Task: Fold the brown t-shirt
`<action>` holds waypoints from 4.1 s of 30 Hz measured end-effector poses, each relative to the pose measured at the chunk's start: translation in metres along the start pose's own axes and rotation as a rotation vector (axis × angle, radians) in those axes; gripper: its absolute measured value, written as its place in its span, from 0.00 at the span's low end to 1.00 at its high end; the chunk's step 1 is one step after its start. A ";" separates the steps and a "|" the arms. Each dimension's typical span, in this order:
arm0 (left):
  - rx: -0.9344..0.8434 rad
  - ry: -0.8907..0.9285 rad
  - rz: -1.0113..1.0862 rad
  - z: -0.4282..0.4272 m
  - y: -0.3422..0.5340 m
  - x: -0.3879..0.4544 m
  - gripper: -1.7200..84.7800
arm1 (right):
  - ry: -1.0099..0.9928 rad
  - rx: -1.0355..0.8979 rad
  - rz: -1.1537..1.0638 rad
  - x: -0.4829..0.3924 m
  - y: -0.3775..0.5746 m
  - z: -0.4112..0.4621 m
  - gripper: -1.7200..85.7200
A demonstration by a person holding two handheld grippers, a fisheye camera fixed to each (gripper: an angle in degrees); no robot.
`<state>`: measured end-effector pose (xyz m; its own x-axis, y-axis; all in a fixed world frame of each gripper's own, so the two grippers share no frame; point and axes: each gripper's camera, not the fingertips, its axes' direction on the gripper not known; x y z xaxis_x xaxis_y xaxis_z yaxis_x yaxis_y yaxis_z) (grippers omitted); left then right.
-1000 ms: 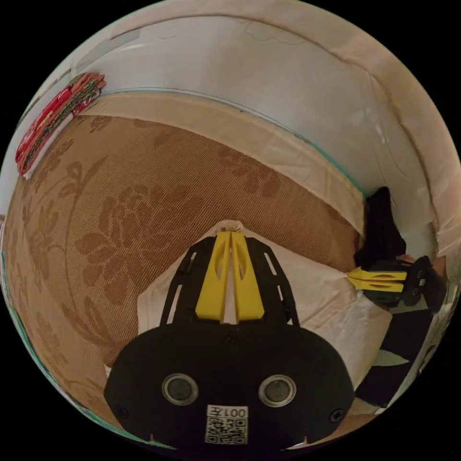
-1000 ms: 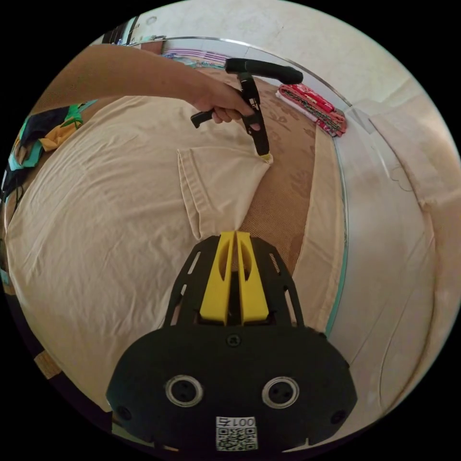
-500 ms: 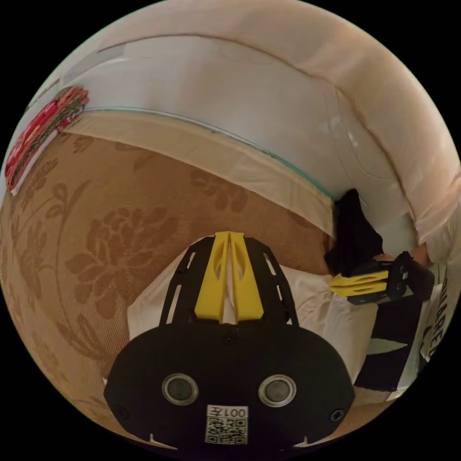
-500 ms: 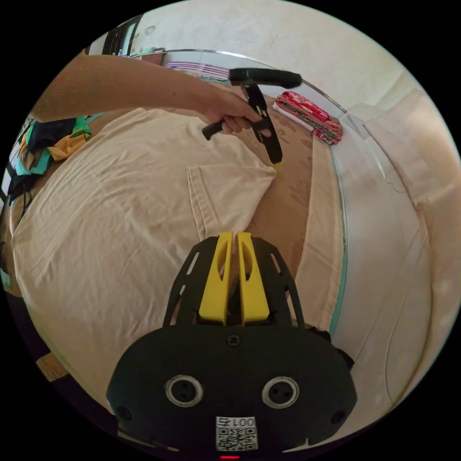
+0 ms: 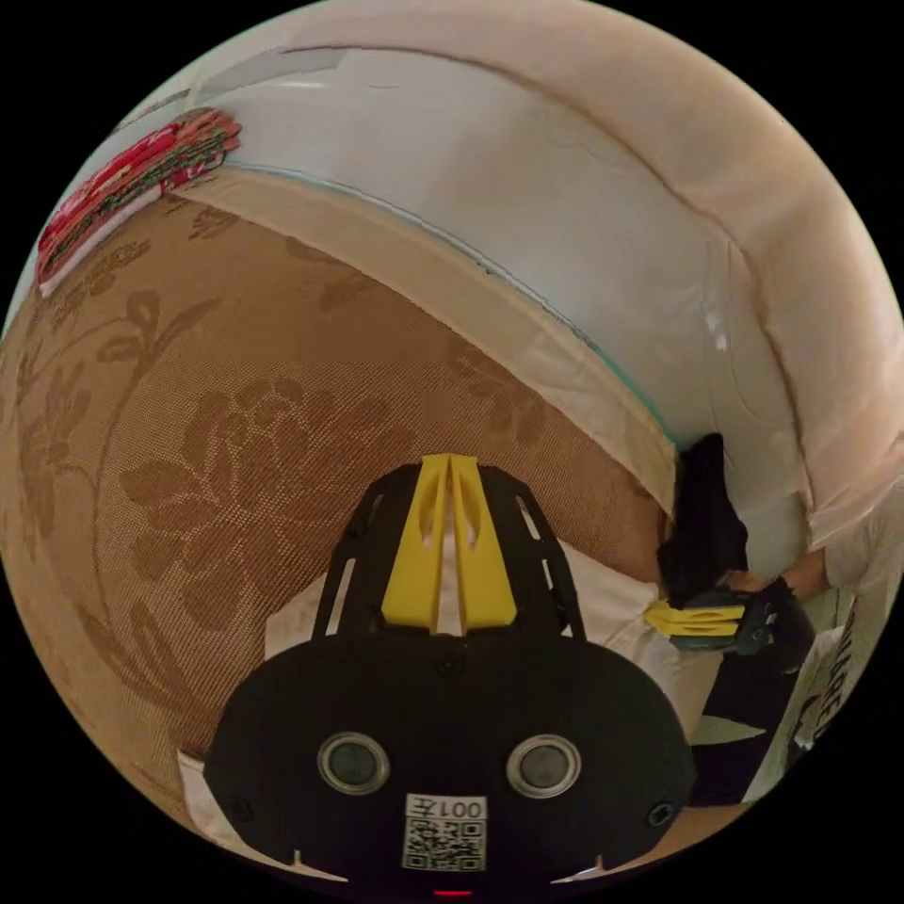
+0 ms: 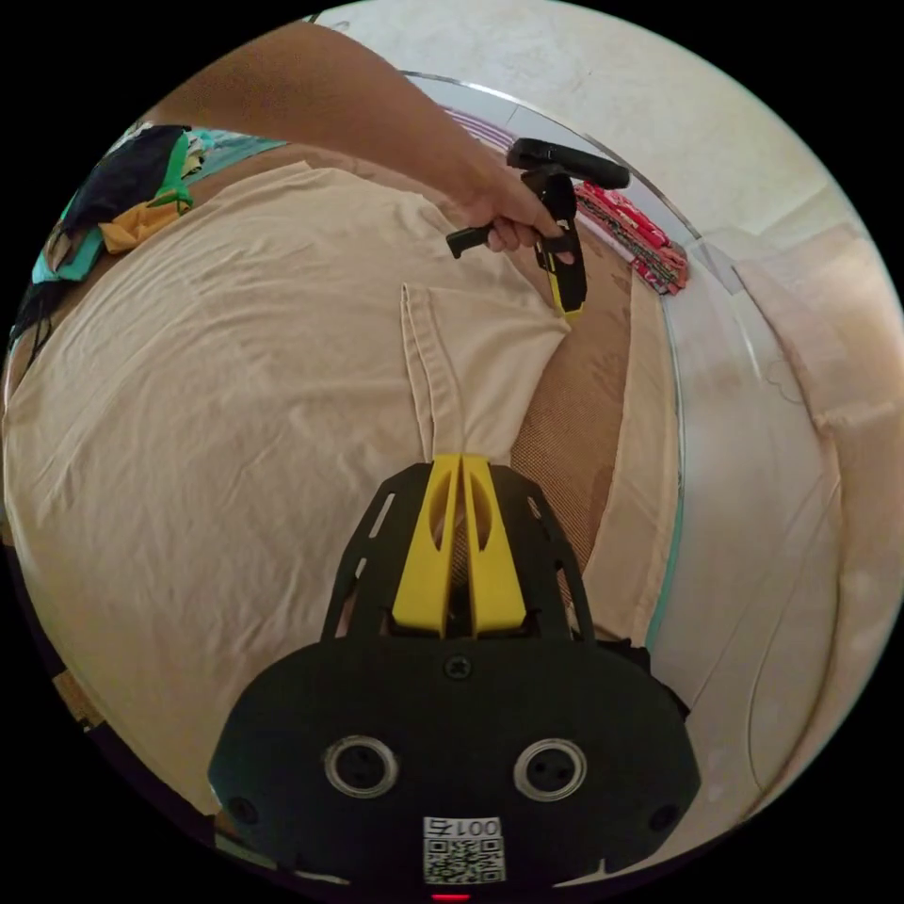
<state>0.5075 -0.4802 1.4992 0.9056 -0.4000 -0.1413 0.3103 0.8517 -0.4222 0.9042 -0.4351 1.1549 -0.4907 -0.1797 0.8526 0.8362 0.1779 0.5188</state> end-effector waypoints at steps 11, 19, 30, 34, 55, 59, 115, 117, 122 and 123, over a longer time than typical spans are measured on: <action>0.117 -0.933 -0.386 -0.124 0.218 0.064 0.01 | -0.146 0.116 0.049 0.016 -0.082 -0.050 0.07; -0.075 -0.934 -0.753 -0.164 0.414 0.046 0.05 | -0.295 0.303 -0.248 -0.021 -0.289 -0.030 0.12; 0.125 -0.607 -0.863 -0.189 0.543 0.012 0.04 | -0.417 0.225 -0.397 -0.164 -0.526 0.017 0.10; 0.228 -0.615 -0.892 -0.202 0.577 0.032 0.01 | -0.478 0.114 -0.429 -0.188 -0.578 0.043 0.08; 0.045 -0.928 -0.180 -0.165 0.638 0.176 0.01 | -0.731 -0.160 -0.396 -0.180 -0.744 0.048 0.18; -0.037 -1.016 -0.065 -0.149 0.650 0.194 0.01 | -0.464 -0.190 -0.453 -0.199 -0.741 0.065 0.12; 0.201 -0.462 -0.696 -0.335 0.901 -0.015 0.00 | -0.698 -0.048 0.110 0.047 -0.735 0.200 0.16; 0.217 -0.438 -0.729 -0.335 0.906 -0.033 0.00 | -0.717 -0.042 0.125 0.048 -0.743 0.207 0.16; 0.161 -0.402 -0.792 -0.323 0.915 -0.053 0.00 | -0.743 -0.029 0.143 0.045 -0.755 0.215 0.10; 0.172 -0.403 -0.813 -0.322 0.919 -0.053 0.01 | -0.708 -0.036 0.143 0.043 -0.757 0.217 0.08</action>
<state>0.6510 0.2148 0.8300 0.4121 -0.7765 0.4767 0.9045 0.4116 -0.1115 0.1974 -0.3674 0.8123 -0.4066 0.5153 0.7544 0.9056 0.1183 0.4073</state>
